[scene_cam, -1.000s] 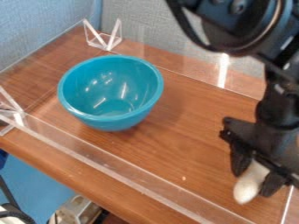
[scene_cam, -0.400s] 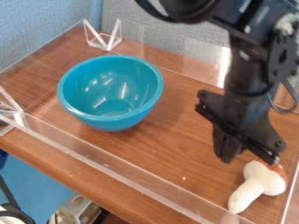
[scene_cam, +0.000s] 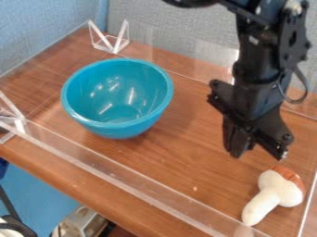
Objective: Remove the mushroom from inside the blue bowl and put it on the table
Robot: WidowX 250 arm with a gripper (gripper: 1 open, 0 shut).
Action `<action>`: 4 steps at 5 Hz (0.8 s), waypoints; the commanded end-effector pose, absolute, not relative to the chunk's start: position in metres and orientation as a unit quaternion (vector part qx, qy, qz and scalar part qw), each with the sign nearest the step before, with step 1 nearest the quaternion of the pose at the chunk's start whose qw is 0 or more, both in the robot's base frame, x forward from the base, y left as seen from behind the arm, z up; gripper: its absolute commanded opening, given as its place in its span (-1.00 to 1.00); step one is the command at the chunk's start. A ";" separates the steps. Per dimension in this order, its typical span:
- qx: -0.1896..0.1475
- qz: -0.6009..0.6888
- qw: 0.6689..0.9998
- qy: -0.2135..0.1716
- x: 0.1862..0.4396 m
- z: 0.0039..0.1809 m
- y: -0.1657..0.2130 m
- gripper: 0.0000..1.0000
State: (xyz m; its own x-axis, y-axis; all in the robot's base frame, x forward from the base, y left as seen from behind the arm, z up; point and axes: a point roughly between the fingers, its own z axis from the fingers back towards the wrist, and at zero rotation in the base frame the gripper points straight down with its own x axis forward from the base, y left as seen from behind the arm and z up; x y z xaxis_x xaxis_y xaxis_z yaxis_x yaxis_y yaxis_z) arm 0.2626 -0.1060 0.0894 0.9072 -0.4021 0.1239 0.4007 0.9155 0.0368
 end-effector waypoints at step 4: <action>0.014 -0.229 0.971 -0.066 0.253 0.096 -0.131 -1.00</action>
